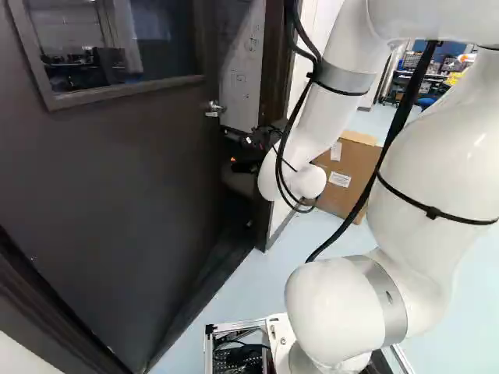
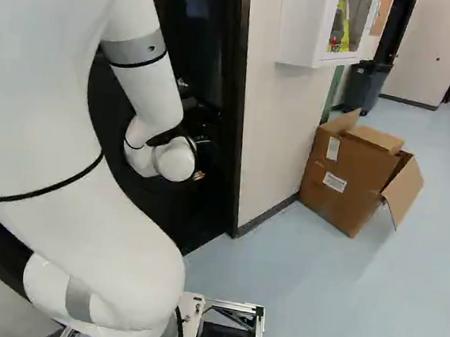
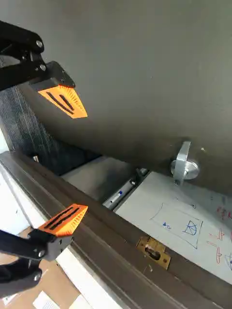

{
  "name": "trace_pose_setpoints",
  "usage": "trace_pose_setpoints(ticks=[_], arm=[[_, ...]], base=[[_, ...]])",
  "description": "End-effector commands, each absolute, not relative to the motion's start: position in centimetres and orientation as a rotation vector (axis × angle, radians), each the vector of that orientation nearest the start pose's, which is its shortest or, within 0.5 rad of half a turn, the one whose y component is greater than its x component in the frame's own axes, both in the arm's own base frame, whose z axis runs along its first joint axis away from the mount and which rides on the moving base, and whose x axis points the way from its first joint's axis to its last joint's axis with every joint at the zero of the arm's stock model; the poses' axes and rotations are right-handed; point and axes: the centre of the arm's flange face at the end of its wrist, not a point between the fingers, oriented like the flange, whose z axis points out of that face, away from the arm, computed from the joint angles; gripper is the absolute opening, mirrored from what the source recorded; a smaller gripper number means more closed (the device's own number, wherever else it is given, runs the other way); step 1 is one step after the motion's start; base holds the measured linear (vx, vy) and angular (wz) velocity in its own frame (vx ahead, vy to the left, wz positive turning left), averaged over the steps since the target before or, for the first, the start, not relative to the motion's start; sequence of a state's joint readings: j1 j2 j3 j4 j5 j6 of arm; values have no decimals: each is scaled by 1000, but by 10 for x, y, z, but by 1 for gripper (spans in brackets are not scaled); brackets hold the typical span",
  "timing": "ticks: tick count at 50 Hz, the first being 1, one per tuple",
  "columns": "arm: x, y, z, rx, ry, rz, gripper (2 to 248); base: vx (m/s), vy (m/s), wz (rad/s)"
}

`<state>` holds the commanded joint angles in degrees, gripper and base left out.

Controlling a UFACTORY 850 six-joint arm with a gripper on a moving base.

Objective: Open the door and move inside

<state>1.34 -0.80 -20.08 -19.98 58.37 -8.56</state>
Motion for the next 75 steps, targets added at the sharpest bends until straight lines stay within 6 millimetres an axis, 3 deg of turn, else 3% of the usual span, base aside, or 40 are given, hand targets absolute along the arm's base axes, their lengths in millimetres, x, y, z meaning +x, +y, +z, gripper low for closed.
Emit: trace_pose_setpoints(ticks=[42, 75], arm=[[371, 35, 381, -2329, -711, -1924, 247], [378, 41, 381, -2327, -699, -1925, 247]], base=[[94, 78, -19], [6, 5, -2]])
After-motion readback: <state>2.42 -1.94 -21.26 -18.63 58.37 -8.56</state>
